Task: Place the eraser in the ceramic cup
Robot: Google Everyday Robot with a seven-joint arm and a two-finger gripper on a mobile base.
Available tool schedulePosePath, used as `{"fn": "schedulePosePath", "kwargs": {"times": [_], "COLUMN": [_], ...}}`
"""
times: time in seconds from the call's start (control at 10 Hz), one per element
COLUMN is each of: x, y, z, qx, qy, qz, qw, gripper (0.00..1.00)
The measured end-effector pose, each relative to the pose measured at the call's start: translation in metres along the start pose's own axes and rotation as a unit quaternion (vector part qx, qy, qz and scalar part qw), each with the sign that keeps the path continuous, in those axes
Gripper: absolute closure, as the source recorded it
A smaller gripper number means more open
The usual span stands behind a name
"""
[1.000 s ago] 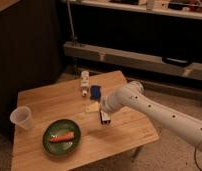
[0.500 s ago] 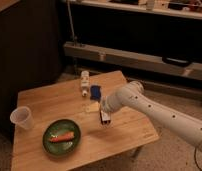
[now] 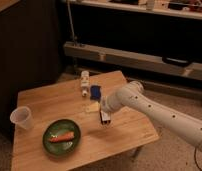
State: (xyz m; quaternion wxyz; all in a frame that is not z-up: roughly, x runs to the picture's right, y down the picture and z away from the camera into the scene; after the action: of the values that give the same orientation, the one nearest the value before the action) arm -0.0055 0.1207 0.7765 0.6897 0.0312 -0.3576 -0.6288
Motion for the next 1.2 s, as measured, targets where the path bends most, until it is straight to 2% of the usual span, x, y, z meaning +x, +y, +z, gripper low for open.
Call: {"fn": "schedulePosePath", "kwargs": {"times": [0.4,0.6,0.7,0.8,0.9,1.0,1.1,1.2], "x": [0.0,0.001,0.008,0.02,0.035,0.051,0.076,0.084], "y": [0.0,0.002,0.002,0.004,0.007,0.015,0.026,0.03], "z": [0.0,-0.002,-0.006,-0.011,-0.015,-0.02,-0.02,-0.018], "qx": [0.0,-0.008,-0.029,-0.064,-0.082,-0.093,-0.097,-0.096], "qy": [0.0,0.003,0.011,0.019,0.026,0.033,0.035,0.034], "qz": [0.0,-0.001,-0.004,-0.007,-0.011,-0.016,-0.028,-0.033], "qw": [1.0,1.0,0.9995,0.9978,0.9963,0.9949,0.9943,0.9943], "gripper": [0.2,0.2,0.2,0.2,0.2,0.2,0.2,0.2]}}
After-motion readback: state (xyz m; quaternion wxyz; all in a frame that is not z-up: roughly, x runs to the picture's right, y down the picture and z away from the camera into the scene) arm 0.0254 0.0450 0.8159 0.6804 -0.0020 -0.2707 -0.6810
